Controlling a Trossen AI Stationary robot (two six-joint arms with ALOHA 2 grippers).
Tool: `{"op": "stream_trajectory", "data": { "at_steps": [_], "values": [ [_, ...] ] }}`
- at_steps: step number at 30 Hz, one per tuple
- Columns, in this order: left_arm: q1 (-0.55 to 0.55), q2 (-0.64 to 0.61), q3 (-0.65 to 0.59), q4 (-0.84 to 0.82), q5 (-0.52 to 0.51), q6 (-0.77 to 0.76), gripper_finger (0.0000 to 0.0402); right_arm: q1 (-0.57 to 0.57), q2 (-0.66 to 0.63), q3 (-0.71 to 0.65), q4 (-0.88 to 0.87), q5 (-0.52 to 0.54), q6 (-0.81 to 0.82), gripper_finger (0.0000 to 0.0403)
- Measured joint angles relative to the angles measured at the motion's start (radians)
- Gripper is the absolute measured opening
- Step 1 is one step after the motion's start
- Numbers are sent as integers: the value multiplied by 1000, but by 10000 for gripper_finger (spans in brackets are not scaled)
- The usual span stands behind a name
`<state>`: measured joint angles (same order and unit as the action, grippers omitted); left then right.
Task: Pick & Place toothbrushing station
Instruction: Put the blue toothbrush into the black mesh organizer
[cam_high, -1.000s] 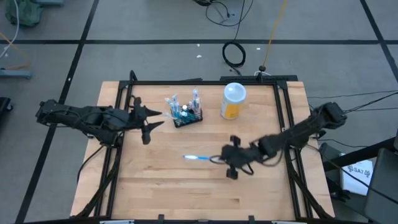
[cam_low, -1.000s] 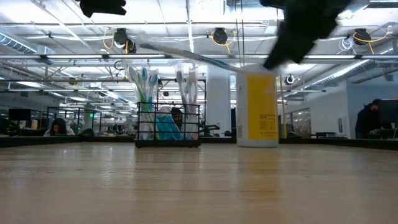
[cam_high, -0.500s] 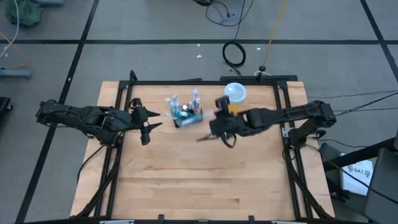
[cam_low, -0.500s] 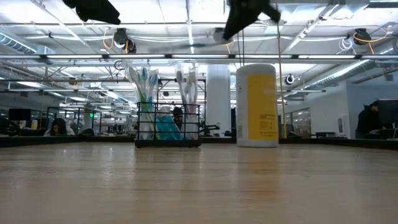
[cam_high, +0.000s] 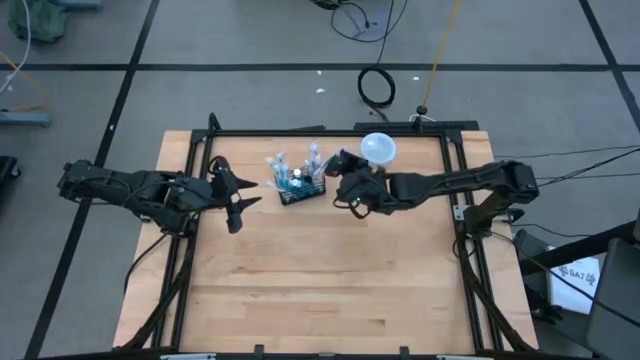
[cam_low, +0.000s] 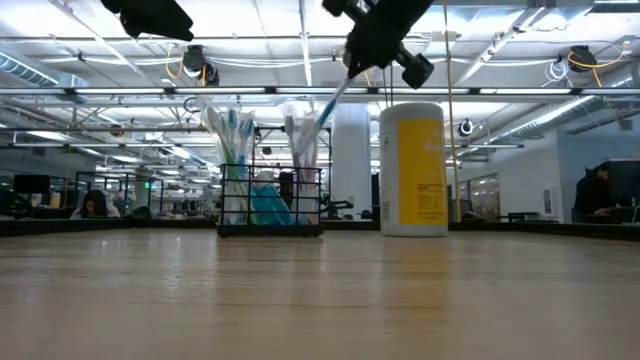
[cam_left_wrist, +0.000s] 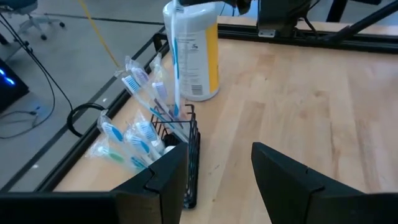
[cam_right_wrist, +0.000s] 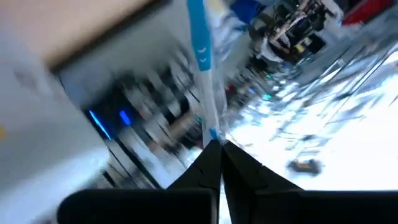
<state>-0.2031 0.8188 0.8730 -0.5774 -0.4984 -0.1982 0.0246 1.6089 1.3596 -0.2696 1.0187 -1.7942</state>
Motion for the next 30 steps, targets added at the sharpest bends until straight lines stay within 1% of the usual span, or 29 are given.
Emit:
{"op": "stream_trajectory", "data": {
  "at_steps": [1,3,7,13,21,23,28,30],
  "values": [
    [0,0,0,0,0,-11,184,0,1,-16,36,8,-62,0],
    [0,0,0,0,0,-22,184,0,0,-31,81,-1,-93,0],
    [0,0,0,2,0,-40,184,0,-3,-36,85,-5,-176,0],
    [0,0,0,3,-1,-72,184,0,-2,-36,83,-148,-273,0],
    [0,0,0,3,-1,-78,184,-34,-2,-50,90,-210,-314,0],
    [0,0,0,3,-1,-78,184,-46,-2,-73,131,-250,-346,0],
    [0,0,0,3,-1,-79,184,-80,-2,-159,324,-333,-491,0],
    [0,0,0,3,-1,-81,184,-93,-2,-200,383,-387,-524,0]
  ]
}}
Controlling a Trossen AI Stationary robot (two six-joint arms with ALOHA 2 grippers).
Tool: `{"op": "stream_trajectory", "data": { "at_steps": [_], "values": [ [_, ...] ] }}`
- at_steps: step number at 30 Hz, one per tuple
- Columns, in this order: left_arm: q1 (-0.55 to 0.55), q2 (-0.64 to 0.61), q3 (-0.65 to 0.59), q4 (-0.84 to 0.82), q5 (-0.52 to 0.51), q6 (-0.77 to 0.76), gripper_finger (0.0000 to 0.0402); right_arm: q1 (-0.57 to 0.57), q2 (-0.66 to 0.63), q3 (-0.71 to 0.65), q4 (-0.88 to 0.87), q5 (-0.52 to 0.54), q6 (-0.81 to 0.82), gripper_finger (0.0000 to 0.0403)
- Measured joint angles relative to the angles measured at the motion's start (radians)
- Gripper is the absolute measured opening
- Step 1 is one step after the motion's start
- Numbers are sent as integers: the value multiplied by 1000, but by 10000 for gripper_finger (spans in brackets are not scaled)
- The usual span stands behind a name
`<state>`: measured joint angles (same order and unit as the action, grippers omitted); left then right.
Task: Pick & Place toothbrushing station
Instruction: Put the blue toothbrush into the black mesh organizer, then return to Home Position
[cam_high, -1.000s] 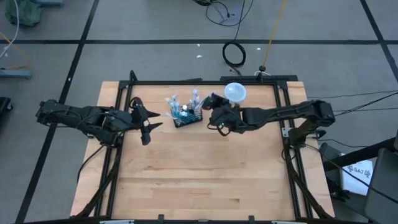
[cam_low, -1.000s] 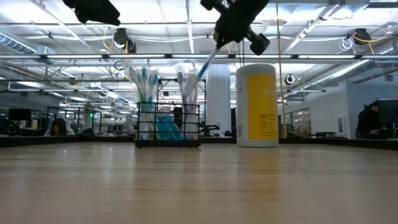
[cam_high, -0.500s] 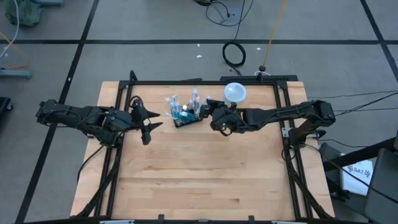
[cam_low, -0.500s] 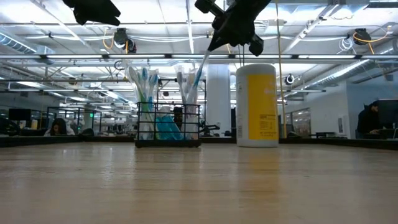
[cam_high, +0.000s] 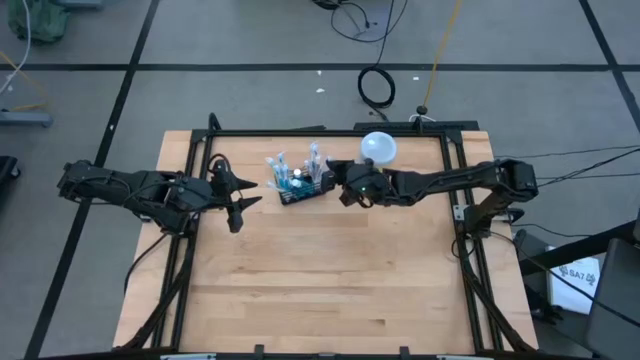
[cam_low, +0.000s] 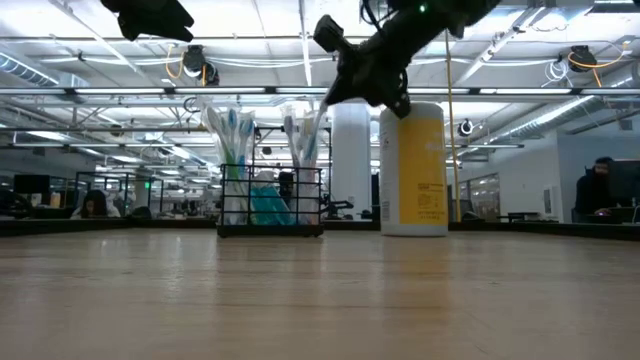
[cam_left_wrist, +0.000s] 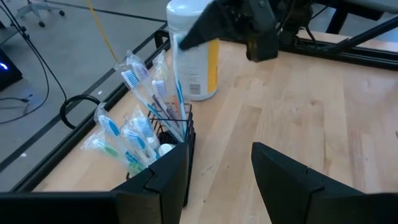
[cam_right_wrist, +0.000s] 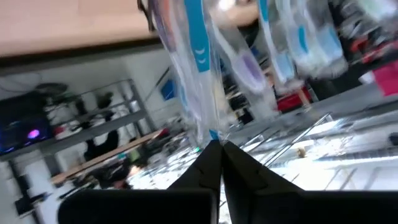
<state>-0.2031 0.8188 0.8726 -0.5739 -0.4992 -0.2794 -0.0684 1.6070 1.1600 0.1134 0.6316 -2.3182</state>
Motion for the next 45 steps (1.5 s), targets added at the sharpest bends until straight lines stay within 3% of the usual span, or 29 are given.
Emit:
{"op": "stream_trajectory", "data": {
  "at_steps": [8,20,26,29,36,45],
  "values": [
    [0,0,0,0,-3,-18,184,-25,0,-111,188,-192,8,21],
    [0,0,0,0,-79,-18,184,-26,0,-143,223,-217,208,80],
    [0,0,0,0,-79,-17,184,-26,0,-143,228,-212,407,113],
    [0,0,0,-1,-79,-16,184,-20,0,-143,228,-144,494,123],
    [0,0,0,-17,-78,-4,184,17,0,-143,228,176,685,121],
    [0,-7,0,-37,-77,10,184,112,-56,-145,272,206,844,118]
  ]
}}
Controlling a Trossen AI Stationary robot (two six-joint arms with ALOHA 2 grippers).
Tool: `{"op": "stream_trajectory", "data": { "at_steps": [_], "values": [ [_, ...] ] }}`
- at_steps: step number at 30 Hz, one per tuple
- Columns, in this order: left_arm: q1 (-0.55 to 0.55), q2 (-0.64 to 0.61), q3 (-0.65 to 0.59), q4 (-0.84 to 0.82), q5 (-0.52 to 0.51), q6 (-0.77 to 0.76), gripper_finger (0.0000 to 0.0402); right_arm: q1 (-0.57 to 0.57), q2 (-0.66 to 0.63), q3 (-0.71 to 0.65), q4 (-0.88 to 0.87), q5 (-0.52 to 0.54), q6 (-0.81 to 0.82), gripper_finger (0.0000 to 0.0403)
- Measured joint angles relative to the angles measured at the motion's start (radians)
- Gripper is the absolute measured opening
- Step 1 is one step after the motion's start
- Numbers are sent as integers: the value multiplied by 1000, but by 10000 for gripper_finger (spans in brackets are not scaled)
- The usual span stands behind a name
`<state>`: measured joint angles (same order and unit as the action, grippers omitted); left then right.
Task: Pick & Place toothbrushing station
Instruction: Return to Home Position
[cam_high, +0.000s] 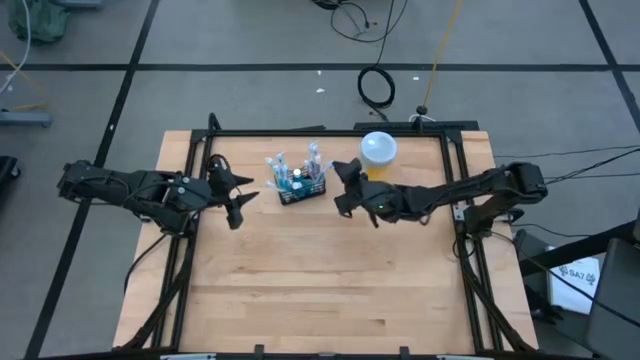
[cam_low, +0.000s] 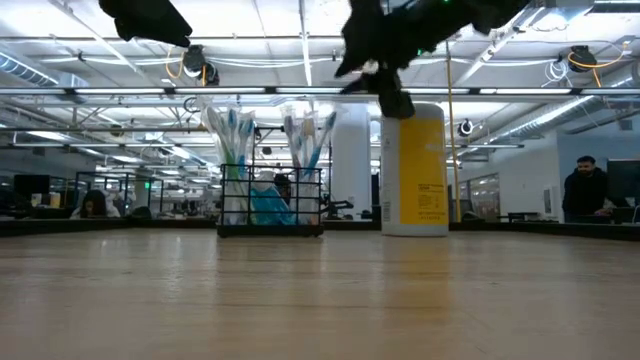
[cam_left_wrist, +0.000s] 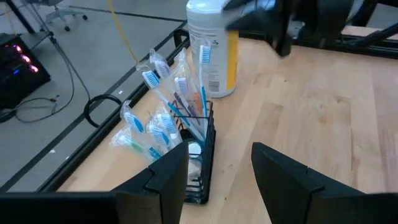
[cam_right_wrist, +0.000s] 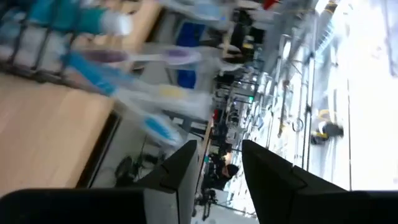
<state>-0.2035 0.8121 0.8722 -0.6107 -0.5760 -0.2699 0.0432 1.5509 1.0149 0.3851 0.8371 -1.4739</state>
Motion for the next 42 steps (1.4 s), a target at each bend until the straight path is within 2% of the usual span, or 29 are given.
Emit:
{"op": "stream_trajectory", "data": {
  "at_steps": [2,5,8,12,15,19,21,25,32,35,38,42],
  "values": [
    [0,-26,0,-7,9,20,184,18,-31,3,15,1,55,118],
    [0,-84,0,-18,8,55,184,42,-105,0,-60,-8,230,114],
    [0,-150,0,-30,-1,83,184,45,-202,-10,-202,-89,429,110],
    [-1,-232,-14,-32,-1,167,184,12,-354,-91,-323,-275,723,104],
    [-5,-294,-93,53,25,245,184,-23,-490,-198,-328,-454,954,102],
    [-9,-376,-257,222,127,341,184,-56,-690,-358,-317,-661,1188,102],
    [-9,-411,-336,325,158,369,184,-62,-792,-447,-280,-710,1280,102],
    [-9,-463,-461,476,165,421,184,-62,-985,-610,-161,-737,1443,102],
    [-9,-539,-586,639,169,453,184,-62,-1273,-845,-102,-738,1556,101],
    [-9,-571,-634,685,217,442,184,-62,-1371,-911,-100,-743,1578,99],
    [-9,-595,-706,770,272,462,184,-62,-1449,-942,-105,-805,1577,98],
    [-7,-621,-807,925,269,490,184,-62,-1531,-946,-210,-917,1554,98]
  ]
}}
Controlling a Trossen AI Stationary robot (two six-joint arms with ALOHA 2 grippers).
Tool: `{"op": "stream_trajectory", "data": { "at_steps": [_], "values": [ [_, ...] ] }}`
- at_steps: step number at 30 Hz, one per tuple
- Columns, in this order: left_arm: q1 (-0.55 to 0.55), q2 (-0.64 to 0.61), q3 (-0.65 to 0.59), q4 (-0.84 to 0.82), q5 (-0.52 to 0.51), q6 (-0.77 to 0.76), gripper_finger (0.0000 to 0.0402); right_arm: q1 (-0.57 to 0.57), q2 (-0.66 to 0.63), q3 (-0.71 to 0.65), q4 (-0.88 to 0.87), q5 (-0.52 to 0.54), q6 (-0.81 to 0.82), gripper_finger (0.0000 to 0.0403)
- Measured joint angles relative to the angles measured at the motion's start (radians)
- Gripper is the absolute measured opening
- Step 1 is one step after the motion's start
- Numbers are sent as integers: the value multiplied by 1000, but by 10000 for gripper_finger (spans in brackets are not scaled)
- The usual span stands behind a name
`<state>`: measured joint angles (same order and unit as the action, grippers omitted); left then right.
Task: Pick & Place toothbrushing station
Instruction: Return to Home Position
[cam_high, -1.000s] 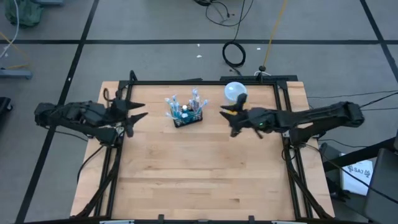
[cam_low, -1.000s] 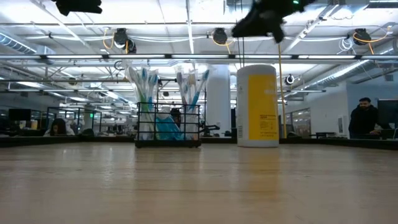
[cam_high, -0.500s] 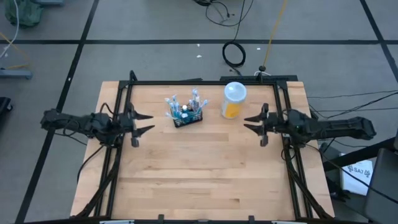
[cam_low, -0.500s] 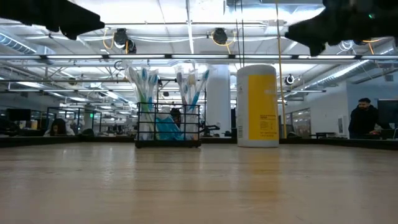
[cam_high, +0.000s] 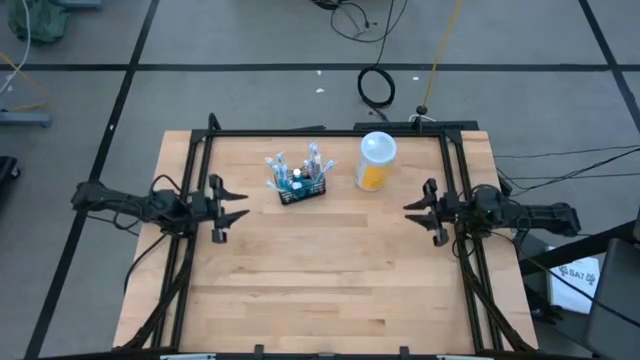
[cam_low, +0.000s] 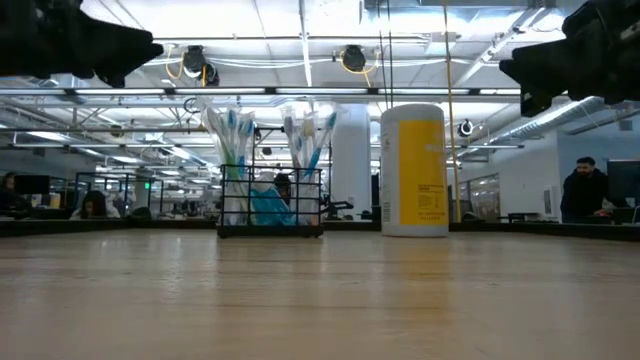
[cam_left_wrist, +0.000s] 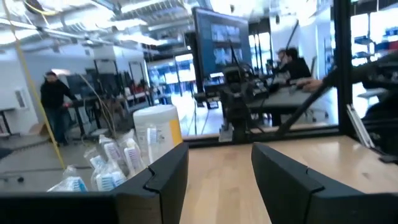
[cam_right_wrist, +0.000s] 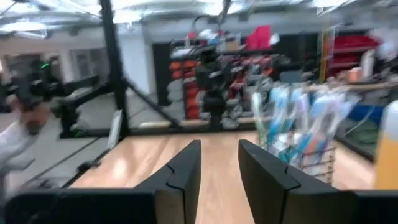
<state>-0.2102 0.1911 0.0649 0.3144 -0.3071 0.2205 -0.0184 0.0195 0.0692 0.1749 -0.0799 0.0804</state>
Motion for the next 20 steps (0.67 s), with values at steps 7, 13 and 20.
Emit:
{"op": "stream_trajectory", "data": {
  "at_steps": [7,13,20],
  "values": [
    [0,-16,-50,32,65,-21,184,0,-11,-3,-92,1,-12,98],
    [0,-15,-50,-12,107,-41,184,0,7,-4,-150,6,-113,98],
    [0,-15,-50,-89,103,-181,184,0,26,-5,-90,-1,-120,98]
  ]
}}
